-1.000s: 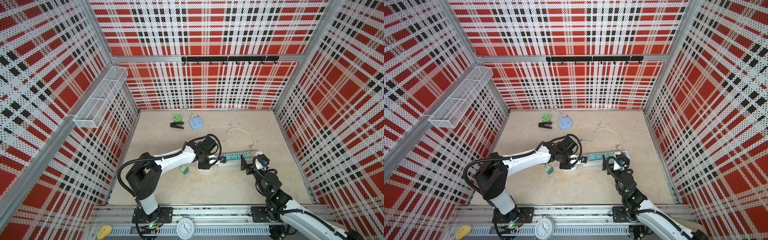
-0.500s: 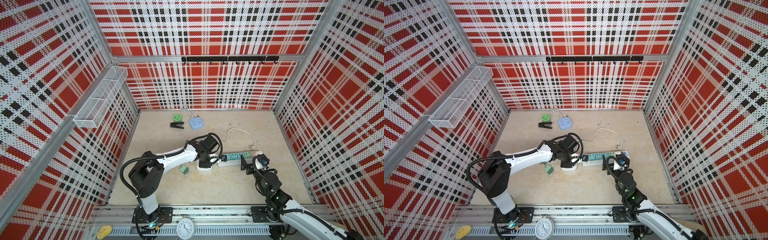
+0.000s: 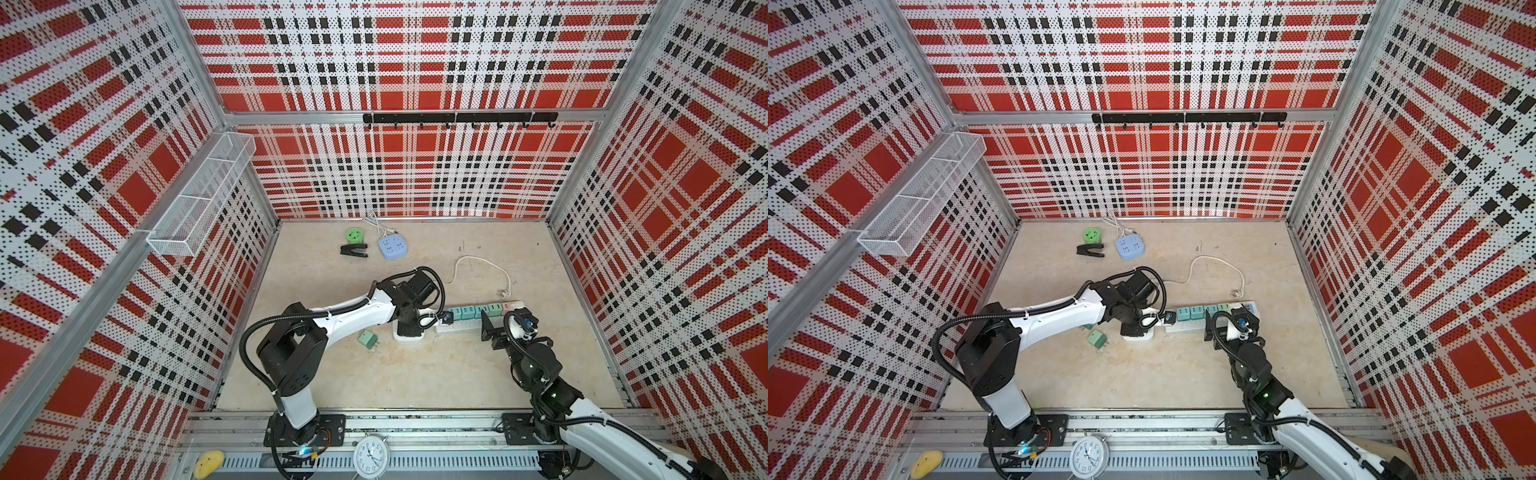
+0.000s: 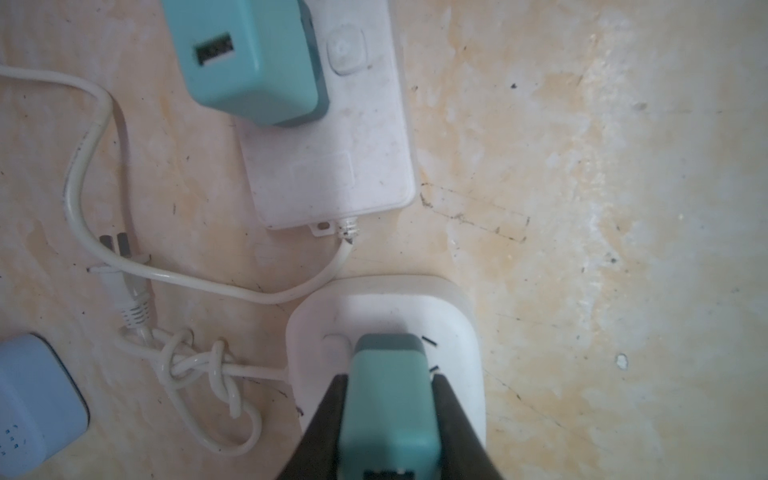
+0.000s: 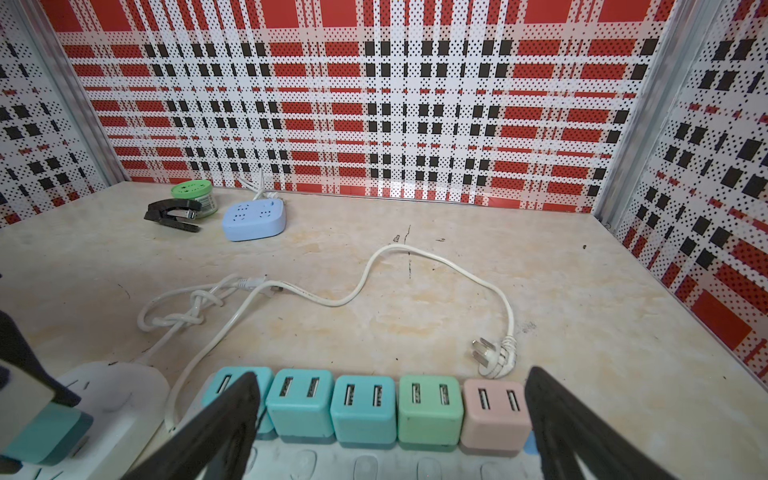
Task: Insert the plug
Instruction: 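Press the teal charger down into the white power cube with the left gripper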
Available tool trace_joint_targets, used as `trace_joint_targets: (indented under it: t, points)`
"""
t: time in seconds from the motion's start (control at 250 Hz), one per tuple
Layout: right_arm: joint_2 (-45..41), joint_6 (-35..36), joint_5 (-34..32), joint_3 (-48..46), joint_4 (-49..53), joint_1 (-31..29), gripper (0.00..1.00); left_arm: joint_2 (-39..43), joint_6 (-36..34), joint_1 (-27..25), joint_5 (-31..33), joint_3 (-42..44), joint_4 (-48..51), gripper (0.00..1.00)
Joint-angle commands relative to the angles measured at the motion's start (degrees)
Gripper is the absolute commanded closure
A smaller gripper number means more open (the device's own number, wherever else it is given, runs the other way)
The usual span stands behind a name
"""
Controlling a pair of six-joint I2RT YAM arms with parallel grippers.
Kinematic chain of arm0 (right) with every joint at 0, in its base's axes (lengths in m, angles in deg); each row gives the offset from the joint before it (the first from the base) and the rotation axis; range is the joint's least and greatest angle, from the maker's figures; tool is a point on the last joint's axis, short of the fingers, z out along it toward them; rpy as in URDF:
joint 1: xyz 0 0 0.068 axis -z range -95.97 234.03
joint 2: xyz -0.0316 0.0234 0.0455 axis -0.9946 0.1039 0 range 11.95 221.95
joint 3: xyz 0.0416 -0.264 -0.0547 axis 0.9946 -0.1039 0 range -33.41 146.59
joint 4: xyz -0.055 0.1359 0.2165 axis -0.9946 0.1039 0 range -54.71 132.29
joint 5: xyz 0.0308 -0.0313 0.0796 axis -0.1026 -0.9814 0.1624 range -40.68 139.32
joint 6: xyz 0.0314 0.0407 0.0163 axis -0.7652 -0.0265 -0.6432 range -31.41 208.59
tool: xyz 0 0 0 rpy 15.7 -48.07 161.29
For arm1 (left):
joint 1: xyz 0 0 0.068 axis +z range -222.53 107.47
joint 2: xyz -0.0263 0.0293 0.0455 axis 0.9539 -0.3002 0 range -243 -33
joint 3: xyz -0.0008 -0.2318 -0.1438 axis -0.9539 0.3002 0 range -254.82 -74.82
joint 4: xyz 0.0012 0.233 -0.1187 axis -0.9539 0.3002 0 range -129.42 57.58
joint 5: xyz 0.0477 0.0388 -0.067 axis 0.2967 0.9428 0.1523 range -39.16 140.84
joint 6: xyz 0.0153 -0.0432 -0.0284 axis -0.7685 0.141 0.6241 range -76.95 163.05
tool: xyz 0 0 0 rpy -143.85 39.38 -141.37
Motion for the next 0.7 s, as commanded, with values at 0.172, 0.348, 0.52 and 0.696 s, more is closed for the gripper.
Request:
trace_joint_targets:
  t: [0.172, 0.348, 0.52, 0.696]
  points:
    - [0.6, -0.4, 0.6, 1.7, -2.5, 0.5, 0.00, 2.3, 1.3, -1.0, 0.8, -0.6, 3.0, 1.00]
    - [0.8, -0.5, 0.8, 1.7, -2.7, 0.6, 0.00, 1.4, 1.7, -0.7, 0.5, -0.6, 3.4, 1.00]
    - [0.7, -0.5, 0.8, 1.7, -2.5, 0.6, 0.00, -0.2, 1.9, -0.4, -1.9, -1.6, 3.9, 1.00]
    - [0.9, -0.5, 1.0, 1.8, -2.4, 0.6, 0.00, -0.4, 2.3, 0.5, -4.8, -1.5, 2.6, 1.00]
